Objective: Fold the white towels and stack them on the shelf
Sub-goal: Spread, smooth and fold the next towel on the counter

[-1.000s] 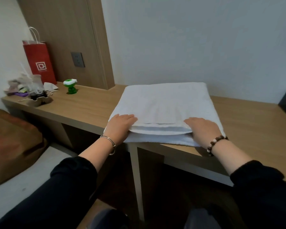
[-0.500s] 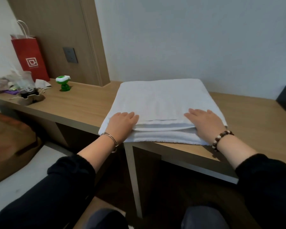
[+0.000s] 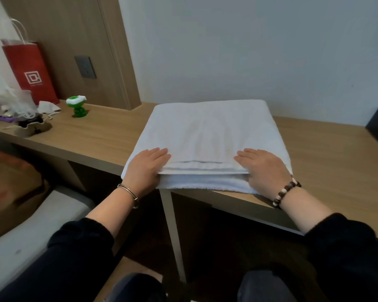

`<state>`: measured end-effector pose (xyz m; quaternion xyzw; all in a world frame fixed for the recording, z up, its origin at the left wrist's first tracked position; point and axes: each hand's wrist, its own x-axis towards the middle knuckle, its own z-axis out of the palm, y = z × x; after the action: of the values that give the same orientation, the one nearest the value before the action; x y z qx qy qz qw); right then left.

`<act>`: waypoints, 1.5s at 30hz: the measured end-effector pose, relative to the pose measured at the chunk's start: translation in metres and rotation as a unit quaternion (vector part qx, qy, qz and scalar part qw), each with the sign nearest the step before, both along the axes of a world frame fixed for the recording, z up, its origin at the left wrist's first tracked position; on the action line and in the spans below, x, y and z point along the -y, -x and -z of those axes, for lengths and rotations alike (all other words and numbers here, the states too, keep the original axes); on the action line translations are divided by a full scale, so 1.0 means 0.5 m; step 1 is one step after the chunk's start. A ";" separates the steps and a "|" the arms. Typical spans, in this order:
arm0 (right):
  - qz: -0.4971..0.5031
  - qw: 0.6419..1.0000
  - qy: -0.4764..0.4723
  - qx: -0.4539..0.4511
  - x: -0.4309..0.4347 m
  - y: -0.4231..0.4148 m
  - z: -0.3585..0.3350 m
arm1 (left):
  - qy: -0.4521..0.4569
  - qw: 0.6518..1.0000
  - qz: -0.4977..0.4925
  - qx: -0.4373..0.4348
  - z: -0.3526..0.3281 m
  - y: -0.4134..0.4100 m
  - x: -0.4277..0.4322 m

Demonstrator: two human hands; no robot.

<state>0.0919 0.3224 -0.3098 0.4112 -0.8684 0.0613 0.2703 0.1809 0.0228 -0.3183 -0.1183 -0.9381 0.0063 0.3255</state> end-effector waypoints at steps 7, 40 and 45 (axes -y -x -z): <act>-0.013 0.997 0.072 -0.033 0.001 -0.002 -0.015 | 0.030 0.998 0.026 -0.045 -0.035 -0.003 -0.003; 0.258 0.837 0.272 0.398 -0.116 0.057 -0.073 | -0.011 0.990 0.014 0.140 -0.001 0.101 -0.270; 0.253 0.821 0.205 0.470 -0.128 0.066 -0.081 | 0.003 0.983 0.025 0.184 0.005 0.105 -0.261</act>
<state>0.0587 0.3867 -0.2693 0.0338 -0.9309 0.3531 -0.0867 0.1282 0.1533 -0.3207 -0.1422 -0.9786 -0.0209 0.1475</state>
